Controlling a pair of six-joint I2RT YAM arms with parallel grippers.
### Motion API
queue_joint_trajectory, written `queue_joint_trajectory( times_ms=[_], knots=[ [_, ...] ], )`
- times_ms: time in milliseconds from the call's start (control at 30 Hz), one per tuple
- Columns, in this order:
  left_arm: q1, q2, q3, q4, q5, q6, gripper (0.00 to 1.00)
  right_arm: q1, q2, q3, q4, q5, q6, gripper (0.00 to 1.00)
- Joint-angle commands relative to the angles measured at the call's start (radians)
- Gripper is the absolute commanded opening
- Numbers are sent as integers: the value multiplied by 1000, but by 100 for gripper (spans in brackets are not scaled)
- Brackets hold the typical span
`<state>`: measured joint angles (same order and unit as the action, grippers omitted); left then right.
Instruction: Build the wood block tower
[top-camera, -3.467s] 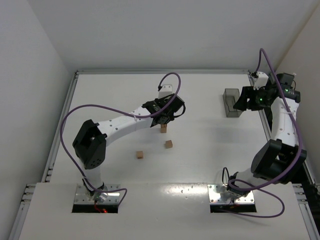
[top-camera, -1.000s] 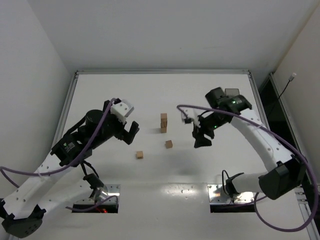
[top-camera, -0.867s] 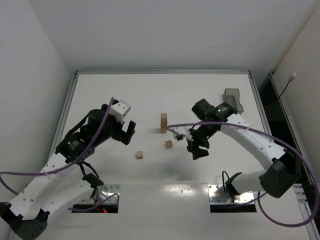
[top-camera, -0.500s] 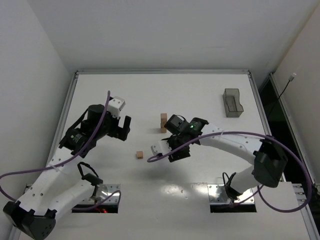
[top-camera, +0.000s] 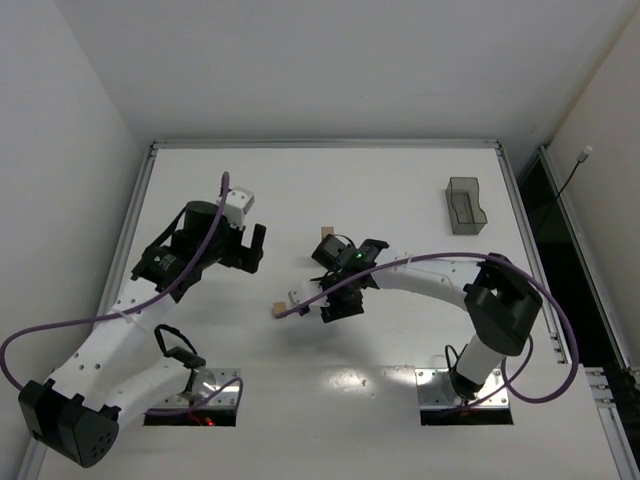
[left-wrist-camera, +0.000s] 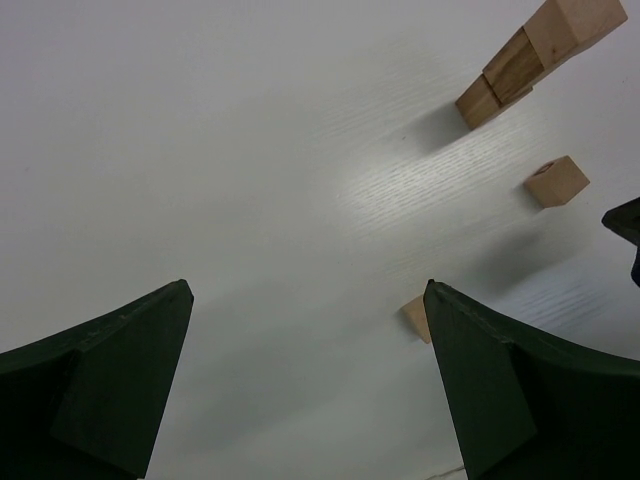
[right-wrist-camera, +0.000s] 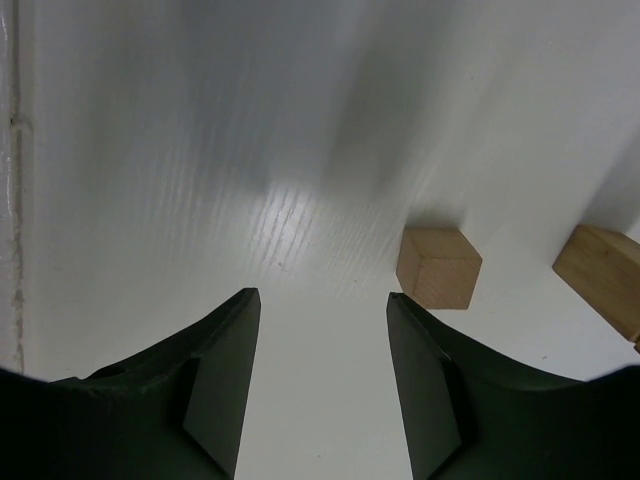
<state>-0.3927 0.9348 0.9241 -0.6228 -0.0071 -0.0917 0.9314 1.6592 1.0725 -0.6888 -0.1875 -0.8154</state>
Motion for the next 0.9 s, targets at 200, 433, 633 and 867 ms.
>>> queue_joint_trajectory(
  times_ms=[200,433,633,867],
  knots=[
    [12,10,-7,71,25,-26,100,-34,66,84,5,-26,-64,51],
    [22,19,-7,80,35,-26,100,-65,112,126,-6,-7,-93,51],
    [22,30,-16,98,35,-26,100,-94,148,173,-27,-7,-114,52],
    [40,39,-16,98,35,-17,100,-94,178,182,-28,-7,-123,52]
  ],
)
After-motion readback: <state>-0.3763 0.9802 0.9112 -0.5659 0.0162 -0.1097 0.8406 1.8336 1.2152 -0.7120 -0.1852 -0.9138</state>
